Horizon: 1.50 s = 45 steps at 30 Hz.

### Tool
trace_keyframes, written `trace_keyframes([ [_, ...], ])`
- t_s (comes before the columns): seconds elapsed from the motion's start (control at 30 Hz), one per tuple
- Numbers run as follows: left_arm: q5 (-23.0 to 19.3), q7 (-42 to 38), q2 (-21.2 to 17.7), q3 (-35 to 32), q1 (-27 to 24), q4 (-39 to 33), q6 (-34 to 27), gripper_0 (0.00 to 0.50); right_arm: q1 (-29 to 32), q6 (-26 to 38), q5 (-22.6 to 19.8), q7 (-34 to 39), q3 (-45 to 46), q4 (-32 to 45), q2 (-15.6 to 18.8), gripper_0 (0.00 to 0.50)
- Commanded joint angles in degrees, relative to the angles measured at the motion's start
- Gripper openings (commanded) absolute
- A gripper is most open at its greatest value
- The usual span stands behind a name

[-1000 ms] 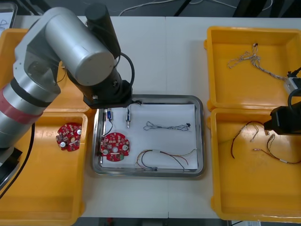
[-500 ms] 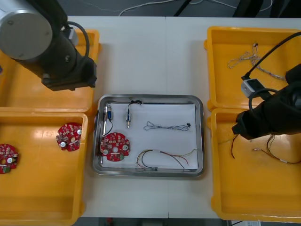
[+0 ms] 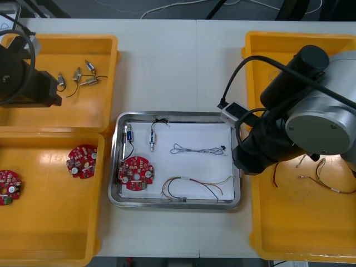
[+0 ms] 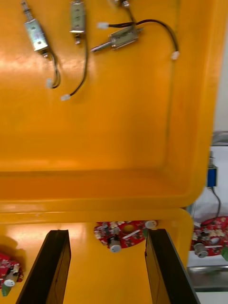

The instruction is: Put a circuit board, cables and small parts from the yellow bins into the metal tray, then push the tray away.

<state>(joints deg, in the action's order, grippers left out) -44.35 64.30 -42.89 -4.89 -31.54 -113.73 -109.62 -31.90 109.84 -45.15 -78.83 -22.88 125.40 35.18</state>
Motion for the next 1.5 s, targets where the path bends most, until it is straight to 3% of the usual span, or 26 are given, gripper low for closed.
trace_keyframes([
  [0.03, 3.13, 6.62, -2.02, -4.25, 4.47, -2.72, -0.38, 0.5, -5.9, 0.16, -0.38, -3.08, -7.36, 1.96, 1.38, 0.5],
  [0.23, 5.94, 7.24, 0.44, -8.47, 8.07, -2.9, -0.38, 0.5, -8.89, 0.16, -0.29, -3.87, -14.21, 1.96, 0.5, 0.5],
  [0.53, 12.27, 9.0, 3.78, -8.65, 9.56, -3.6, -0.38, 0.5, -10.56, -4.02, -0.03, -4.31, -23.44, 2.05, -0.64, 0.5],
  [0.8, 12.09, 12.6, 5.01, -8.65, 9.56, -3.6, -0.38, 0.5, -14.77, -4.64, 2.35, -4.75, -32.06, 0.73, -3.63, 0.5],
  [1.1, 10.86, 13.48, 5.71, -8.82, 9.56, -3.6, -0.38, 0.5, -19.34, -8.24, 5.86, -4.84, -39.97, -6.83, -10.48, 0.5],
  [1.5, 9.63, 12.51, 5.63, -9.44, 9.65, -3.6, -0.38, 0.5, -19.61, -21.25, 9.29, -4.75, -47.7, -9.29, -10.48, 0.5],
])
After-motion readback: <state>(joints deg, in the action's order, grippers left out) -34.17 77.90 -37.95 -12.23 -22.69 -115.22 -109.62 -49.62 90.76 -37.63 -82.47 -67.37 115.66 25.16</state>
